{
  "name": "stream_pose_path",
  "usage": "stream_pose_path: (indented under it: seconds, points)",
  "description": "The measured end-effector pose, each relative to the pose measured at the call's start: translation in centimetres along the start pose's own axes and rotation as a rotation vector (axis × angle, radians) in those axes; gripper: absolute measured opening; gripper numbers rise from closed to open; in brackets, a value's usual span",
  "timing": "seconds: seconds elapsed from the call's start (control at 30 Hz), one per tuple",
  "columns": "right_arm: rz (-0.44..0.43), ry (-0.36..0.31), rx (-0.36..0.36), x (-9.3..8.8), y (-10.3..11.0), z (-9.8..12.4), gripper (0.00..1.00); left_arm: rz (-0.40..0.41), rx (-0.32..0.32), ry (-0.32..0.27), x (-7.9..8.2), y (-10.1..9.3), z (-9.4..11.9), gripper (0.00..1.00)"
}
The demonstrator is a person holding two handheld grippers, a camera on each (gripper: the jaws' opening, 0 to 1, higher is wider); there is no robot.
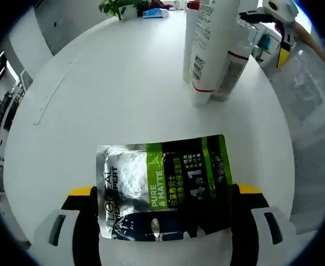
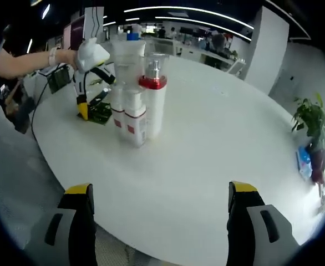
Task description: Arrange the skincare products in the storage area until every visible bottle or jar stands upright without overlapping.
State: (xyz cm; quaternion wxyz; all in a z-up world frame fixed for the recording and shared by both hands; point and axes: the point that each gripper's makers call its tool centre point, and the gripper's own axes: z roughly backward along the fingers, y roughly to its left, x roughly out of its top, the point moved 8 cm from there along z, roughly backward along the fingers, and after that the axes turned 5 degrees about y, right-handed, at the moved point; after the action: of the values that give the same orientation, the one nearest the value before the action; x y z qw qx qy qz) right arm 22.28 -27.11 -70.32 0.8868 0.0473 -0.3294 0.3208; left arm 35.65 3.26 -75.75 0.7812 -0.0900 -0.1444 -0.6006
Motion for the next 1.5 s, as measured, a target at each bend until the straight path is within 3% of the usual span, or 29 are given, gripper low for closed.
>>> stream_pose_path:
  seconds: [0.27, 0.5, 0.7, 1.5]
  points:
    - [0.009, -0.063, 0.069, 0.9, 1.1, 0.2, 1.0, -0.013, -0.011, -0.004, 0.6, -0.6, -0.1, 0.93]
    - [0.067, -0.127, 0.176, 1.8, 2.7, 0.2, 1.0, -0.028, -0.02, -0.006, 1.3, -1.1, -0.4, 0.93]
    - [0.141, -0.164, 0.221, 2.4, 3.7, 0.4, 1.0, -0.053, -0.035, -0.011, 1.9, -1.5, -0.8, 0.93]
    - [0.184, -0.139, 0.209, 2.2, 4.0, 0.2, 1.0, -0.108, -0.063, -0.031, 3.8, -3.5, -1.1, 0.93]
